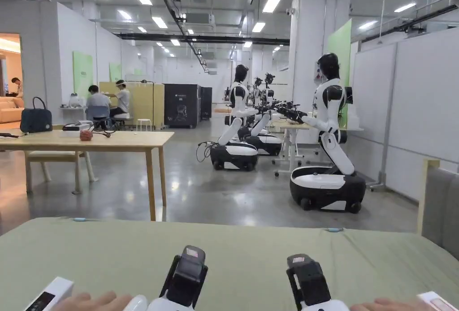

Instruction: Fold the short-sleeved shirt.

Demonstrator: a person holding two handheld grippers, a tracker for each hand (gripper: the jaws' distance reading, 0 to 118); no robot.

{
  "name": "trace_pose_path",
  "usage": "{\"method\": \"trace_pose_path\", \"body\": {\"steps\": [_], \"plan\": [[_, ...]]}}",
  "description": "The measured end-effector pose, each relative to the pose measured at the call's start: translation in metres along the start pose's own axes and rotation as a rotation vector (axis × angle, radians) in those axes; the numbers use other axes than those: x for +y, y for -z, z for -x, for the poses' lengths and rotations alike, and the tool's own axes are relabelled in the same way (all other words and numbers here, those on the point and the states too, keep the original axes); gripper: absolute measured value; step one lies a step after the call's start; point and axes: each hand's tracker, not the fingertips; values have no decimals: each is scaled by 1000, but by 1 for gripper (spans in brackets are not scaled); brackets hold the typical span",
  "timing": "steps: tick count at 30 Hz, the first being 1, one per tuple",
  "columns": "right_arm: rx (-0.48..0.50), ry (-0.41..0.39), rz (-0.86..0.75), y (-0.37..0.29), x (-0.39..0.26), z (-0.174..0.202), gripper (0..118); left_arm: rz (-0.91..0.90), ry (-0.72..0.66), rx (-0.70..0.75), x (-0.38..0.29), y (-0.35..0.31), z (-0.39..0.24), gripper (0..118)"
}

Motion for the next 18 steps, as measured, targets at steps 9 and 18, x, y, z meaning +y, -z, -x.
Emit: {"method": "trace_pose_path", "body": {"steps": [9,18], "plan": [[16,1032,86,3,-46,-45,118,146,-1058,-144,-47,8,50,118],[-17,2079,-20,-20,-75,-47,118,84,-2126,8,-84,-17,57,118]]}}
